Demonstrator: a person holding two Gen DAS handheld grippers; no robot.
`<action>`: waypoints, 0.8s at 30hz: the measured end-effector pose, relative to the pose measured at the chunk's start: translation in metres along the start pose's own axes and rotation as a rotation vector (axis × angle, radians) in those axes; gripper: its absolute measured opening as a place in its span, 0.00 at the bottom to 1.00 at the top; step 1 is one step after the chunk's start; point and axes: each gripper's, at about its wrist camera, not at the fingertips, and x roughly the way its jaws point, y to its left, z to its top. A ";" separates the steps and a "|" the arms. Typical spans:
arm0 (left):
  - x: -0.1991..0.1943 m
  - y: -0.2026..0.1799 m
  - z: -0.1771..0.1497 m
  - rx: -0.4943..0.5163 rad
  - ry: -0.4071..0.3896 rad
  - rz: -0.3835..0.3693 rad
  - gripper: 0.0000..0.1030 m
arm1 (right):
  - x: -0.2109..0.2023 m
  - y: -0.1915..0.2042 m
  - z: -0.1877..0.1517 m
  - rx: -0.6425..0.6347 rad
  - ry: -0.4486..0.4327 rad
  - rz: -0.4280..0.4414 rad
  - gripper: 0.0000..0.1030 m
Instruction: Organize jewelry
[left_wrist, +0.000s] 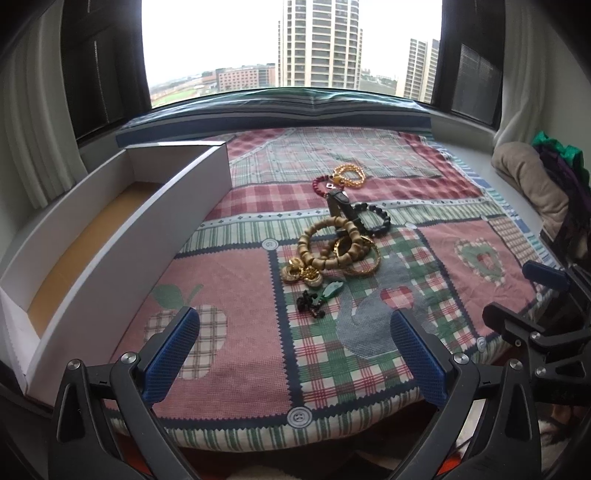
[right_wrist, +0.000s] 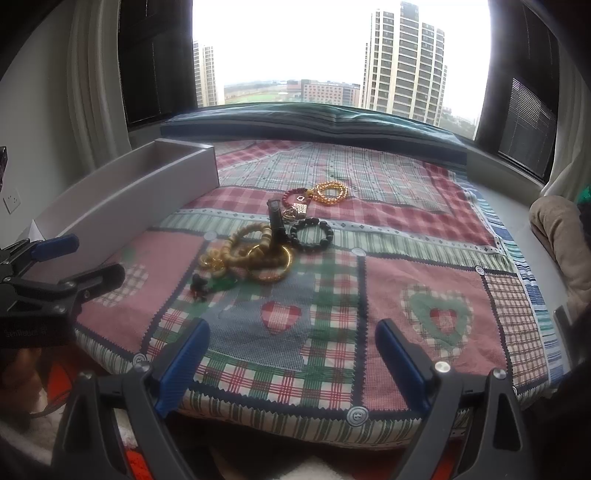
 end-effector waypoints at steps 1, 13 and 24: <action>0.000 0.000 0.000 -0.002 0.002 -0.002 1.00 | 0.000 0.000 0.000 0.000 0.000 0.000 0.90; 0.000 -0.004 0.000 0.013 0.001 0.001 1.00 | 0.004 0.005 -0.002 -0.003 0.004 0.008 0.90; 0.000 -0.002 0.000 0.008 -0.004 -0.002 1.00 | 0.004 0.003 -0.001 0.000 0.004 0.009 0.90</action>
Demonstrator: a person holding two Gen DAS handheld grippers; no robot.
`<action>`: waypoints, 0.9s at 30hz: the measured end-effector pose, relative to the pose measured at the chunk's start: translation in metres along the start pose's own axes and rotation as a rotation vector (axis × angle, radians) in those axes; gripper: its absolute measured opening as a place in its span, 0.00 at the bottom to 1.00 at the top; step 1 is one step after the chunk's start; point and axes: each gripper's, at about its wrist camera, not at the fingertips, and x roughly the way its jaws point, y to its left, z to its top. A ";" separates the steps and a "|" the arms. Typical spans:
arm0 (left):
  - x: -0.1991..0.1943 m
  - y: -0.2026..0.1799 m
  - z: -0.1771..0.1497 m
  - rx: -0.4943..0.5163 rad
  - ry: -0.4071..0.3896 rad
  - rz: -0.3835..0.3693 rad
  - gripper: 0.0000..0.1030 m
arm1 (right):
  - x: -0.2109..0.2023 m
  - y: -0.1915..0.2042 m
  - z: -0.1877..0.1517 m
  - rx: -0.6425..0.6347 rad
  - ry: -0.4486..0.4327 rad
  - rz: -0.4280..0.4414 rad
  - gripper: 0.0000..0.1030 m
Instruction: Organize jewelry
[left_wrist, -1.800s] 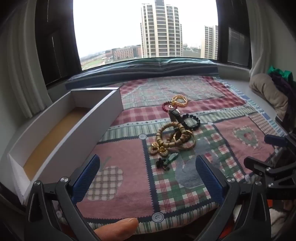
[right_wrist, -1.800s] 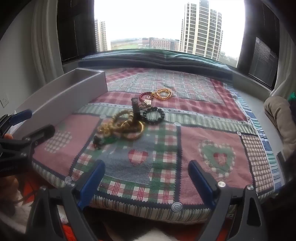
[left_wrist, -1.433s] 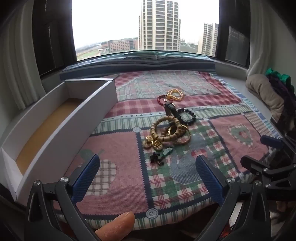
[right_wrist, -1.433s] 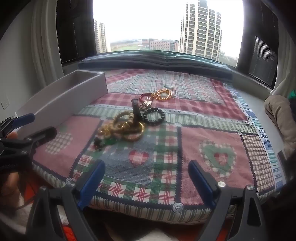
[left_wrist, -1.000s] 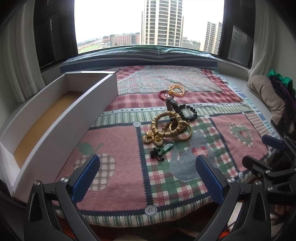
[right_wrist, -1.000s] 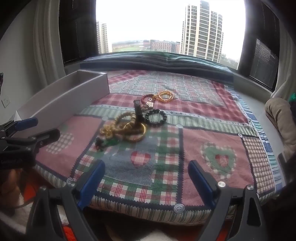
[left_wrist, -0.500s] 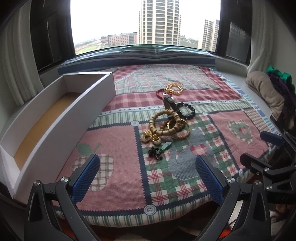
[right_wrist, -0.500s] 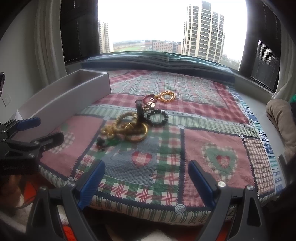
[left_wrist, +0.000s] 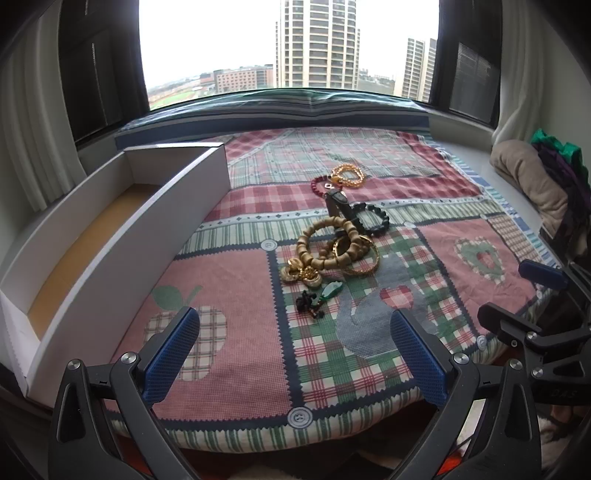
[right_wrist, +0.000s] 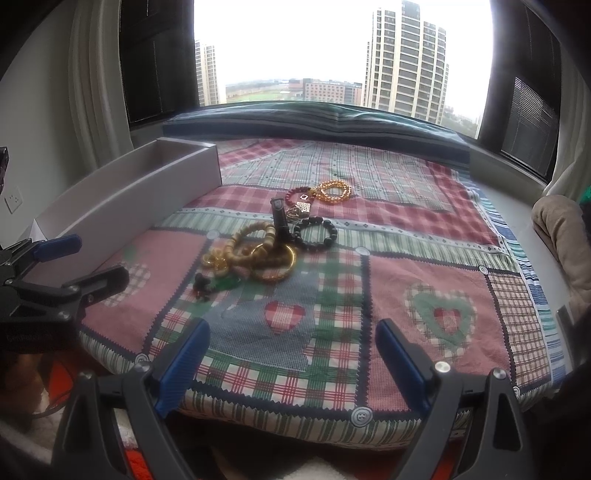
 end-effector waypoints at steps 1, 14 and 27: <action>0.000 0.000 0.000 0.000 0.000 0.000 1.00 | 0.000 0.000 0.000 0.000 0.000 0.001 0.90; 0.000 0.002 -0.001 -0.002 0.007 -0.002 1.00 | 0.002 0.002 0.000 0.001 0.007 0.003 0.90; 0.003 0.003 0.000 -0.002 0.012 -0.003 1.00 | 0.002 0.003 -0.002 0.000 0.009 0.007 0.90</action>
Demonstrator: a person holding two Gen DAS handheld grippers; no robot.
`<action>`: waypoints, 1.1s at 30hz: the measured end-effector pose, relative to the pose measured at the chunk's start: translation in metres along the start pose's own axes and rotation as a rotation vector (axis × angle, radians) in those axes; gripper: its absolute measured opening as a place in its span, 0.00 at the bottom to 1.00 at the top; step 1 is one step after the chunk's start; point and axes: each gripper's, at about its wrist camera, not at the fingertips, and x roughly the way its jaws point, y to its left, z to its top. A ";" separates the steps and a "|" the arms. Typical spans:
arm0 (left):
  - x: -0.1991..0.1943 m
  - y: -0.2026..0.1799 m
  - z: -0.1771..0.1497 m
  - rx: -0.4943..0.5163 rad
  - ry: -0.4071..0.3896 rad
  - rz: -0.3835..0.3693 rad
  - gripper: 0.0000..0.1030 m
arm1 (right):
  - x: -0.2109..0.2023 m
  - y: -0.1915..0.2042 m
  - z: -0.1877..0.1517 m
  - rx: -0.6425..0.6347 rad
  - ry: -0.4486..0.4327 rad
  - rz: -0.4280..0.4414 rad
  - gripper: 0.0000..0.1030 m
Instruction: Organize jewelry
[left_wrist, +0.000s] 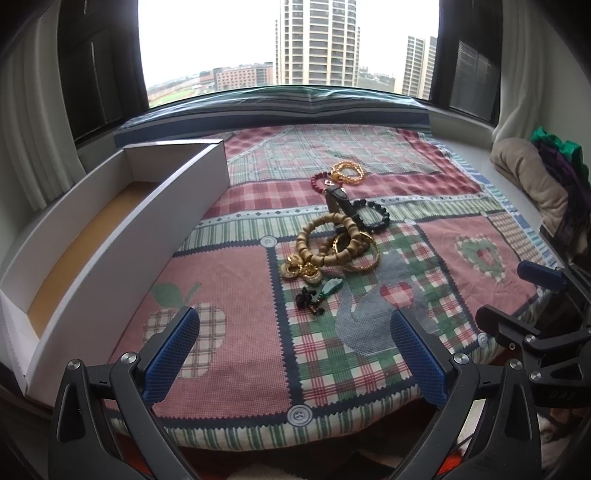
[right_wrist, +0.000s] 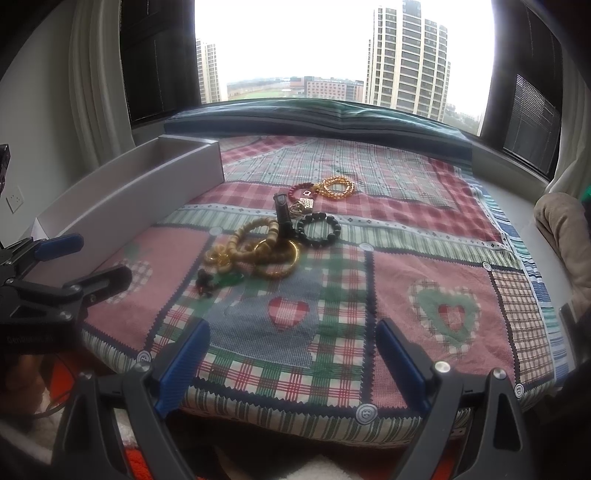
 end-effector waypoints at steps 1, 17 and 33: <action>0.000 0.000 0.000 0.001 -0.001 0.000 1.00 | 0.000 0.000 0.000 0.000 0.000 0.000 0.90; 0.001 -0.002 0.000 0.005 -0.001 0.001 1.00 | 0.002 0.001 -0.001 0.002 0.002 0.002 0.90; 0.003 0.000 -0.001 0.001 0.001 0.001 1.00 | 0.001 0.001 -0.001 0.003 0.001 0.004 0.90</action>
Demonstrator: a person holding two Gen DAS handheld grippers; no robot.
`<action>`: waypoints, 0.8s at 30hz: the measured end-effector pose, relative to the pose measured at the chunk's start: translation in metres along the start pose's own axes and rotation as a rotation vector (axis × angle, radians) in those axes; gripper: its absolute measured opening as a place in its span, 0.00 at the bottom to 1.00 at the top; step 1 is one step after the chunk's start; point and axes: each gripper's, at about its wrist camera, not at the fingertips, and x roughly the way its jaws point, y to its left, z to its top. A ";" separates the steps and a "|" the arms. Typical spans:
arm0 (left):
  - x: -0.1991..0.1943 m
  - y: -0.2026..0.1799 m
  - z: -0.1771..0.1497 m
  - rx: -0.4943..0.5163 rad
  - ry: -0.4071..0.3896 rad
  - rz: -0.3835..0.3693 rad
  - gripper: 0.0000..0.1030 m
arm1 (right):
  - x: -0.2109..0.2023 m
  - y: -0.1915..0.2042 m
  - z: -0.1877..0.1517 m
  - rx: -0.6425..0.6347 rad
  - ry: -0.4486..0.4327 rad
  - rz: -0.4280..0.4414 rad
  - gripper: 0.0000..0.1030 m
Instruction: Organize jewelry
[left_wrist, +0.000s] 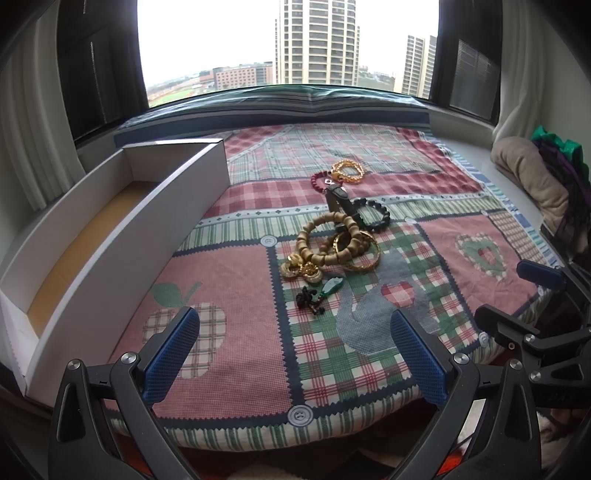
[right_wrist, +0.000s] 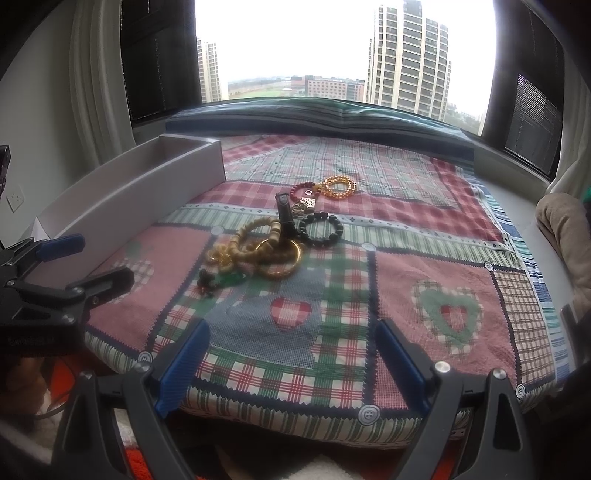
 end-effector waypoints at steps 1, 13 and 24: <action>0.000 0.000 0.000 0.000 0.000 0.001 1.00 | 0.000 0.000 0.000 0.001 0.000 0.000 0.90; -0.001 -0.002 -0.001 0.004 -0.001 0.002 1.00 | 0.000 0.000 0.000 -0.003 0.003 0.003 0.90; -0.001 -0.003 -0.001 0.004 0.000 0.002 1.00 | 0.001 0.000 0.000 -0.007 0.004 0.003 0.90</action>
